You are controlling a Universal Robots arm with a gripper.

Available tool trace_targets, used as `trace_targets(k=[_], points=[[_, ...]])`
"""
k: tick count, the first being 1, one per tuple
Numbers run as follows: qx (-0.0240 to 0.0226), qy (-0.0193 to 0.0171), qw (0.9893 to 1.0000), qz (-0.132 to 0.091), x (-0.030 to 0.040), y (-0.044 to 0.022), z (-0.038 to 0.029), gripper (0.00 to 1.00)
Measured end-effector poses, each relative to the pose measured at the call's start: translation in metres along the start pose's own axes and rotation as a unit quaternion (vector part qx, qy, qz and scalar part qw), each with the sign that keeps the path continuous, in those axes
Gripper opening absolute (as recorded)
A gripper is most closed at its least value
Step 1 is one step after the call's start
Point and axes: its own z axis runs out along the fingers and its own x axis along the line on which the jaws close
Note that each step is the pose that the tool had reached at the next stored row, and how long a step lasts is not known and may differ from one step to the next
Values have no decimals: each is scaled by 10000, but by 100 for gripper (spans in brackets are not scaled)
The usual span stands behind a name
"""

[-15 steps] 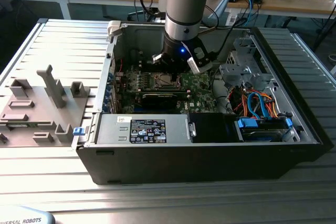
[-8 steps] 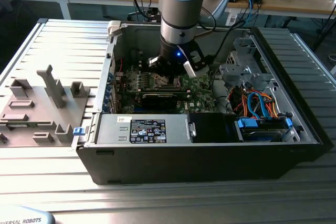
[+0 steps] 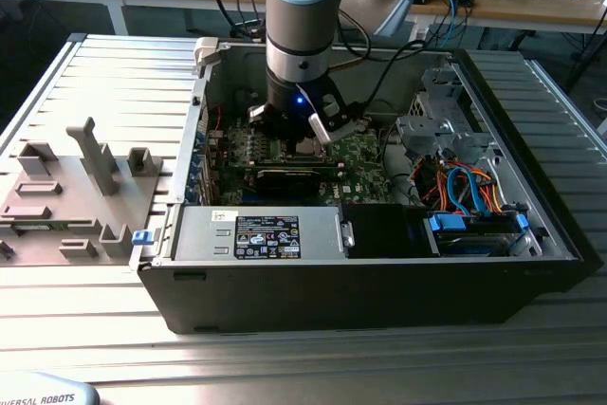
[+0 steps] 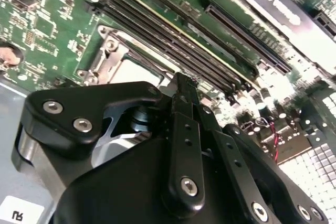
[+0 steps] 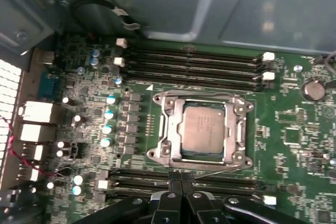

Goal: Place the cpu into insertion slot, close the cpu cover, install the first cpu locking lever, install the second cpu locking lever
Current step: 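Install the second cpu locking lever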

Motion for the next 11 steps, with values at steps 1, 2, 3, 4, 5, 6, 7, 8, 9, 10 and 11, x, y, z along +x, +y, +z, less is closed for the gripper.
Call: trace_targets(k=[1, 2, 3, 4, 5, 6, 7, 8, 9, 10, 11], points=[[-1, 0, 10000, 0, 9, -15, 3, 11], [-2, -1, 10000, -1, 15, -27, 6, 11], [-2, 0, 10000, -2, 19, -37, 8, 11], [-1, 0, 10000, -2, 23, -45, 11, 11], [-2, -1, 10000, -3, 30, -52, 17, 11], [-2, -1, 10000, -3, 34, -54, 21, 11], [-2, 0, 10000, -4, 36, -57, 25, 11], [-1, 0, 10000, -5, 39, -61, 31, 11], [-1, 0, 10000, -4, 41, -62, 36, 11], [-1, 1, 10000, -4, 42, -64, 40, 11], [-1, 1, 10000, -4, 43, -64, 44, 11]])
